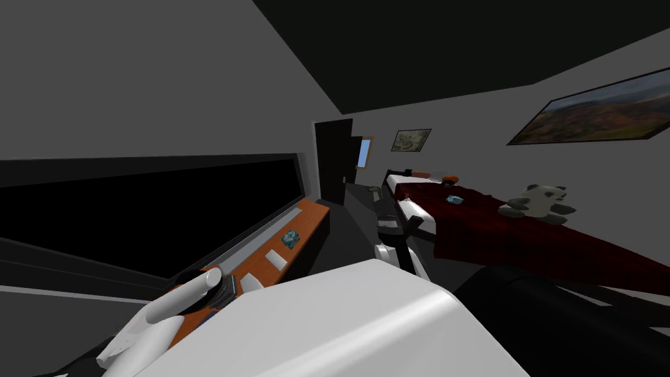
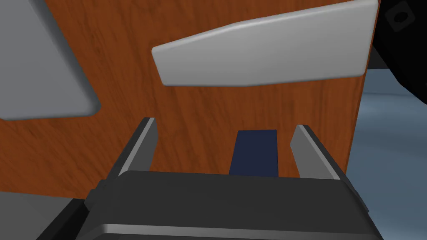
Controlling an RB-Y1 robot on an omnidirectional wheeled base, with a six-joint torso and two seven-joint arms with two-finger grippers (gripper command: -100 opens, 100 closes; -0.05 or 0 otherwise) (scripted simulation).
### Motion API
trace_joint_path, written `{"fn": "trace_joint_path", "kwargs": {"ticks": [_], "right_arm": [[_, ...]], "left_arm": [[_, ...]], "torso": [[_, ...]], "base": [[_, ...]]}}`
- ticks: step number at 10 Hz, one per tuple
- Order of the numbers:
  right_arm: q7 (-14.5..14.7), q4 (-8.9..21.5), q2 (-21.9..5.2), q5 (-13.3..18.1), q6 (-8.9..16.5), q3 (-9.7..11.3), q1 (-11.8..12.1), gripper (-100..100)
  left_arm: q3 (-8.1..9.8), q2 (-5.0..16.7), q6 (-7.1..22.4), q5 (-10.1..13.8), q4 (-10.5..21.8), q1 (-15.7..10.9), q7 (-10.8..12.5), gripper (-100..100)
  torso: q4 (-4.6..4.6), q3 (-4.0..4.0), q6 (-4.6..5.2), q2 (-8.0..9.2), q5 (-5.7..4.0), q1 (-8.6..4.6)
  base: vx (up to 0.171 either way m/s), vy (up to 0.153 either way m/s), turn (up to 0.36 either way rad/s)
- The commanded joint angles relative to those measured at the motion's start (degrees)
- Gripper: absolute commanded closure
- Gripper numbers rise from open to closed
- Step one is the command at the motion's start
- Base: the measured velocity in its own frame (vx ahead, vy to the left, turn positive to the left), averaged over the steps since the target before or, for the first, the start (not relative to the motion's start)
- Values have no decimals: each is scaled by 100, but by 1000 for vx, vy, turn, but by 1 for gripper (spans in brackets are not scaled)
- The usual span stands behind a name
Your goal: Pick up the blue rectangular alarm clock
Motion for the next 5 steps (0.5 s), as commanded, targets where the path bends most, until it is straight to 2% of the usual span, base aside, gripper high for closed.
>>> {"fn": "trace_joint_path", "kwargs": {"ticks": [1,2,5], "right_arm": [[0,0,0,0,0,0,0,0],[0,0,0,0,0,0,0,0],[0,0,0,0,0,0,1,0]], "left_arm": [[-10,118,286,54,286,-91,45,-100],[-10,118,299,54,299,-91,45,-100],[-31,305,613,142,726,-211,71,-100]], "torso": [[0,0,0,0,0,0],[0,0,0,-1,1,-1],[-2,-6,-1,-11,-1,-8]], "base": [[-75,85,-43],[-53,61,-12],[-52,65,-12]]}}
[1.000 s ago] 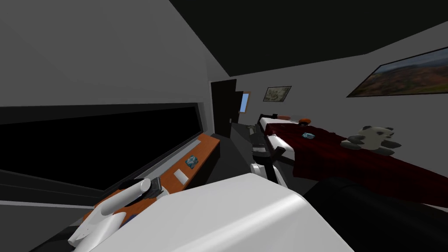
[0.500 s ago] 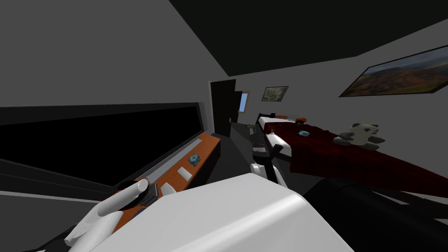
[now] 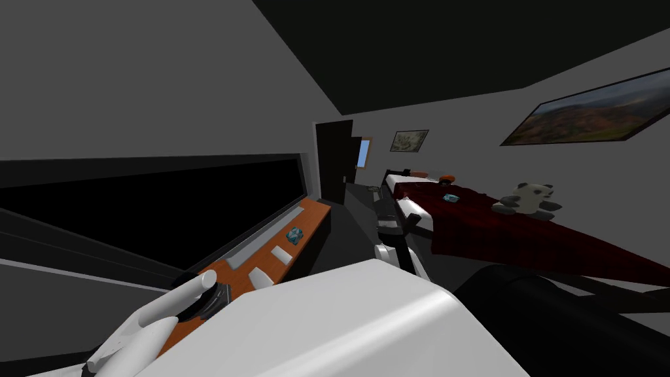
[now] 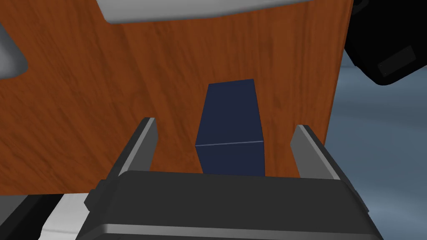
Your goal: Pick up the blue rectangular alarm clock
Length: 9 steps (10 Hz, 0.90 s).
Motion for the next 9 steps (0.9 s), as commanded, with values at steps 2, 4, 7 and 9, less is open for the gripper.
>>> {"fn": "trace_joint_path", "kwargs": {"ticks": [2,4,7,9], "right_arm": [[0,0,0,0,0,0,0,0],[0,0,0,0,0,0,0,0],[0,0,1,0,0,0,1,0],[0,0,1,0,0,0,1,0]], "left_arm": [[-27,118,187,39,270,-98,25,-100],[-21,101,167,32,219,-84,26,0],[-111,-51,-208,-63,520,-104,-3,-100],[-113,-62,-218,-64,523,-91,-7,-100]], "torso": [[1,2,0,3,-1,-2],[-1,-5,1,-11,-2,-15],[-4,-12,1,-22,-5,-27],[-5,-13,1,-24,-6,-29]], "base": [[-61,64,-4],[-13,18,-2],[0,5,-3],[0,0,0]]}}
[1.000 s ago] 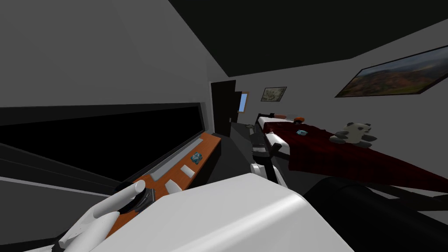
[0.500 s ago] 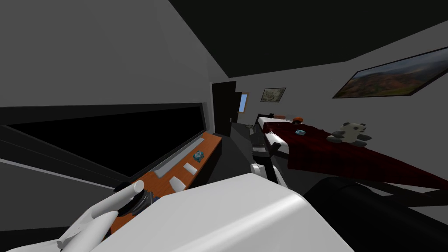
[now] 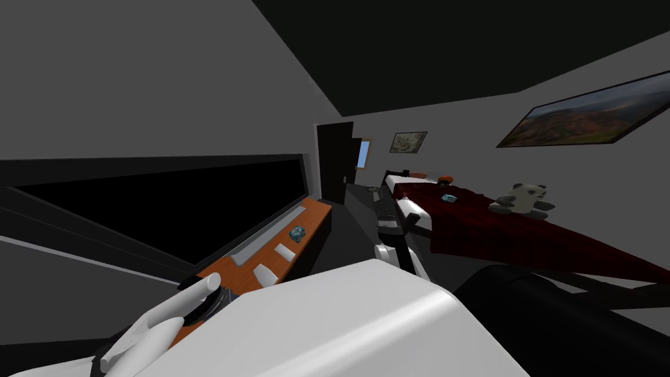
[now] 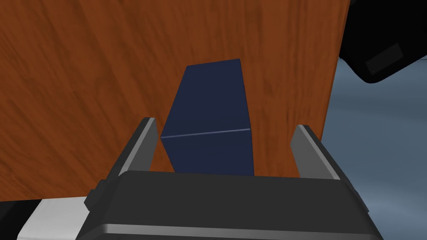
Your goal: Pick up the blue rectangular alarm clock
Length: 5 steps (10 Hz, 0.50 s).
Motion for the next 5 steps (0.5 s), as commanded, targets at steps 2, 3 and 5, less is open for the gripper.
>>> {"fn": "trace_joint_path", "kwargs": {"ticks": [2,3,5], "right_arm": [[0,0,0,0,0,0,0,0],[0,0,0,0,0,0,0,0],[0,0,0,0,0,0,0,0]], "left_arm": [[3,7,-2,-1,-5,-5,1,100],[7,0,1,5,-1,-3,10,100],[5,0,4,4,-1,-2,9,100]], "torso": [[-2,0,-2,2,3,-2],[-2,0,3,2,1,-1],[-2,0,2,1,1,2]], "base": [[0,0,0],[0,0,0],[0,0,0]]}}
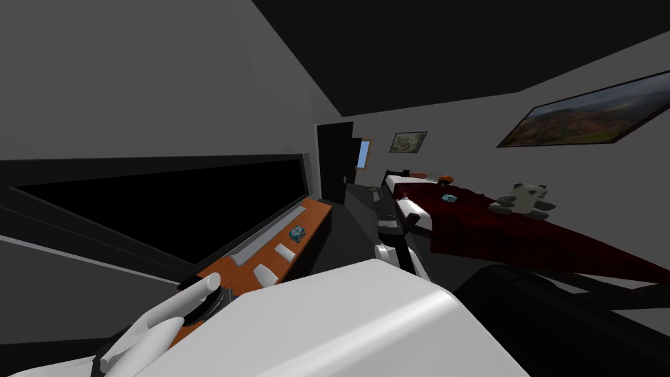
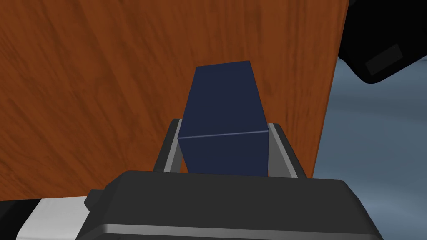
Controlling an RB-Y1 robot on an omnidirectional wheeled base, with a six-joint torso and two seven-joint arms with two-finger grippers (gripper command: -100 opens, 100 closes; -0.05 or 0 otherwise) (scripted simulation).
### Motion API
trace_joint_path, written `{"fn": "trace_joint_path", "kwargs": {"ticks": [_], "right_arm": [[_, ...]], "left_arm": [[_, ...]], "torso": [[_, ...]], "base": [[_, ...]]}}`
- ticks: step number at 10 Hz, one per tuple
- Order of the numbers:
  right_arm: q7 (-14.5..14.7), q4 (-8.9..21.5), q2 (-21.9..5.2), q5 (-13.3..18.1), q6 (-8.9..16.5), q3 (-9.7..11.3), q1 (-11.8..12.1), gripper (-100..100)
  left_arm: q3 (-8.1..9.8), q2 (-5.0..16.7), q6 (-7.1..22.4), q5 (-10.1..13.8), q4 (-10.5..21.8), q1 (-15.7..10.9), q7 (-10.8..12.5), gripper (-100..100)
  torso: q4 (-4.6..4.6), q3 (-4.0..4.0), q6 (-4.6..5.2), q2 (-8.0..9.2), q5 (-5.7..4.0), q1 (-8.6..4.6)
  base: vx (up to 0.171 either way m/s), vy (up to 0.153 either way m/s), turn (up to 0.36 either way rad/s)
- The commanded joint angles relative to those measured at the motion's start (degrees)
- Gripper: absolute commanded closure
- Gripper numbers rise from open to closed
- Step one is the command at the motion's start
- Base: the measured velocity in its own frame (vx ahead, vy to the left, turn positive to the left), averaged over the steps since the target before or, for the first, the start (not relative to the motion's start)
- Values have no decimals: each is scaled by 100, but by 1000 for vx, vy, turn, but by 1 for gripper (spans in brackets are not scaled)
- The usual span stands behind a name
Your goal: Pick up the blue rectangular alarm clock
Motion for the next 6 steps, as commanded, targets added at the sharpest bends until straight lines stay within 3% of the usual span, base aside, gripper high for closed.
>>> {"fn": "trace_joint_path", "kwargs": {"ticks": [1,2,4,5,6], "right_arm": [[0,0,0,0,0,0,0,0],[0,0,0,0,0,0,0,0],[0,0,0,0,0,0,0,0],[0,0,0,0,0,0,0,0],[0,0,0,0,0,0,0,0]], "left_arm": [[0,0,0,0,0,0,0,0],[34,73,169,36,-126,-3,9,100],[79,149,356,83,-277,8,23,100],[68,135,274,75,-202,-5,4,100],[72,141,290,78,-211,-4,2,0]], "torso": [[0,0,0,0,0,0],[0,0,0,0,0,0],[2,1,0,0,-4,-1],[1,1,-2,1,-3,-1],[0,0,-2,1,0,-1]], "base": [[0,0,0],[6,4,5],[0,0,0],[0,0,0],[0,0,0]]}}
